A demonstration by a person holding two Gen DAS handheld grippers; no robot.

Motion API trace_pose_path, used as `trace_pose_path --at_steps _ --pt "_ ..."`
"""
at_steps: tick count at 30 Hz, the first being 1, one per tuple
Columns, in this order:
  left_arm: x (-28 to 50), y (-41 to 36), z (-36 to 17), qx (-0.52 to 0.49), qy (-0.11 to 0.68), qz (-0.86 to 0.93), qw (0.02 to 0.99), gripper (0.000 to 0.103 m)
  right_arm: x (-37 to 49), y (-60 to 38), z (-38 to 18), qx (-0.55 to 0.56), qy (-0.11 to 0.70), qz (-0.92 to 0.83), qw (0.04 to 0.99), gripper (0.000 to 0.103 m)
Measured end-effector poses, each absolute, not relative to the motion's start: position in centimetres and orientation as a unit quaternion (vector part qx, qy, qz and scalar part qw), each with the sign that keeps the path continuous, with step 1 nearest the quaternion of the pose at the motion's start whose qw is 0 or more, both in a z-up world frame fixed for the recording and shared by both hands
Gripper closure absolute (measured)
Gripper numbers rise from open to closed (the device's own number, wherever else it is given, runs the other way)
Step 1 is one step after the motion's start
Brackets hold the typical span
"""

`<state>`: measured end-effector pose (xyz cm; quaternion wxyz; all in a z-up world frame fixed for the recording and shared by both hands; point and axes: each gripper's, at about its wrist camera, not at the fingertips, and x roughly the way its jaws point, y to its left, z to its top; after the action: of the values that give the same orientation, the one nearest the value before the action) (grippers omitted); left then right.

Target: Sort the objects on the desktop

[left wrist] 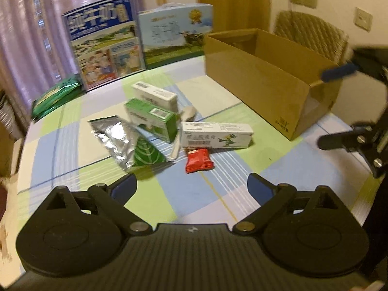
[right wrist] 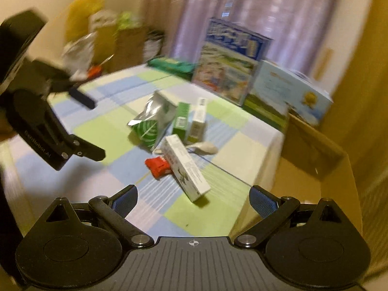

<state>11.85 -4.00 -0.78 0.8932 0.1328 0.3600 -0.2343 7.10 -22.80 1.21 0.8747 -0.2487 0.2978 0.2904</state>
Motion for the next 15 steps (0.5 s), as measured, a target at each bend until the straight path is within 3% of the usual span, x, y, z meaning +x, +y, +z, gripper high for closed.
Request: trace_pose_path --at_steps 10,15 --pt "16.0 -6.2 -4.3 0.174 0.361 -0.304 0.864 0.008 12.4 -19.5 -2.8 -0.366 0.342 0.353 0.790 0.008" --pt "18.2 -6.8 -6.0 0.175 0.361 -0.311 0.862 0.009 15.4 -18.6 -3.8 -0.391 0.362 0.373 0.759 0.016"
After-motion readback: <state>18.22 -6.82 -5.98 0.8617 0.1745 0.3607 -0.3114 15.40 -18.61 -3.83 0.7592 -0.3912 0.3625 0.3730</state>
